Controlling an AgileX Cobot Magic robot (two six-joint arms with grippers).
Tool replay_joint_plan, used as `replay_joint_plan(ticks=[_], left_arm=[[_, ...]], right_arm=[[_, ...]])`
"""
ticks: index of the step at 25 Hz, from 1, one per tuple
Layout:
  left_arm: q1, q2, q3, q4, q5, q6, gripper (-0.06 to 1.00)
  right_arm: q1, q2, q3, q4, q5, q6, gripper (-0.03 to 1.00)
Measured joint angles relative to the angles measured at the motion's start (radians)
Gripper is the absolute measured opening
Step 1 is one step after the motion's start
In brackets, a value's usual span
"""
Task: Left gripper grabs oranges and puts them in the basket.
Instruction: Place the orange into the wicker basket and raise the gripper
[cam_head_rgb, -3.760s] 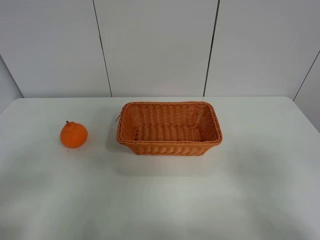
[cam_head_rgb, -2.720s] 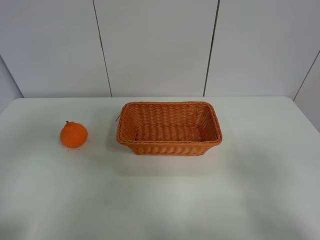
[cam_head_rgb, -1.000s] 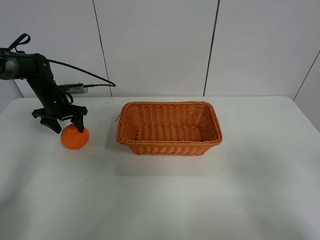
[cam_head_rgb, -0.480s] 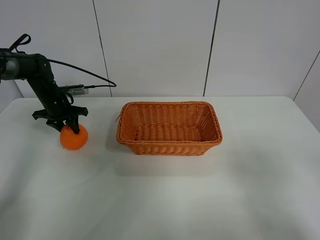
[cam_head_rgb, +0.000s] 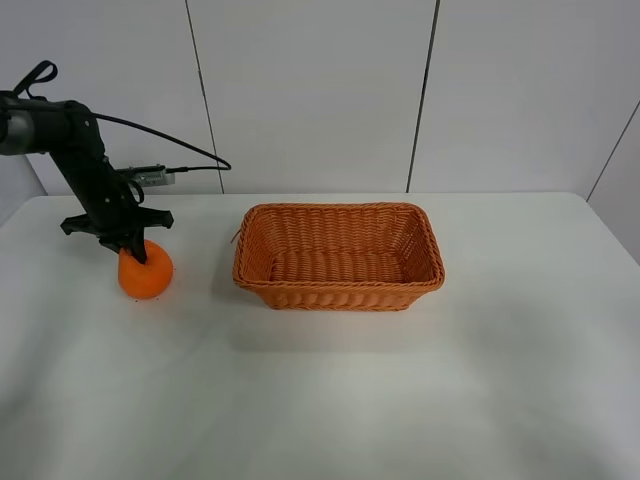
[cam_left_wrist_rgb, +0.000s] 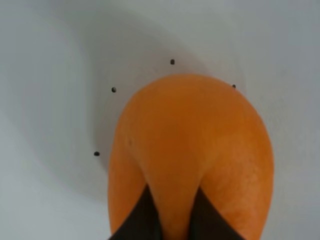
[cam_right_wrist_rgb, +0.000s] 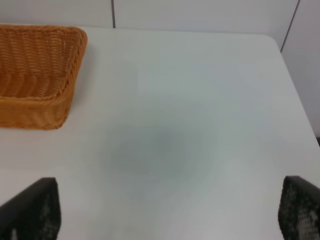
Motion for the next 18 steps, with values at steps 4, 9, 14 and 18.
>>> replay_joint_plan(ticks=[4,9,14,18], left_arm=[[0.000,-0.058,-0.076,0.003,0.071,0.000,0.13],[0.000,-0.163,-0.210,0.001,0.170,-0.018,0.12],[-0.001,-0.178,-0.302,-0.037,0.177,-0.027,0.12],[-0.049,-0.178,-0.334,-0.056,0.178,-0.027,0.12]], right_arm=[[0.000,0.000,0.000,0.000,0.000,0.000,0.69],[0.000,0.000,0.000,0.000,0.000,0.000,0.69],[0.000,0.000,0.000,0.000,0.000,0.000,0.69],[0.000,0.000,0.000,0.000,0.000,0.000,0.69]])
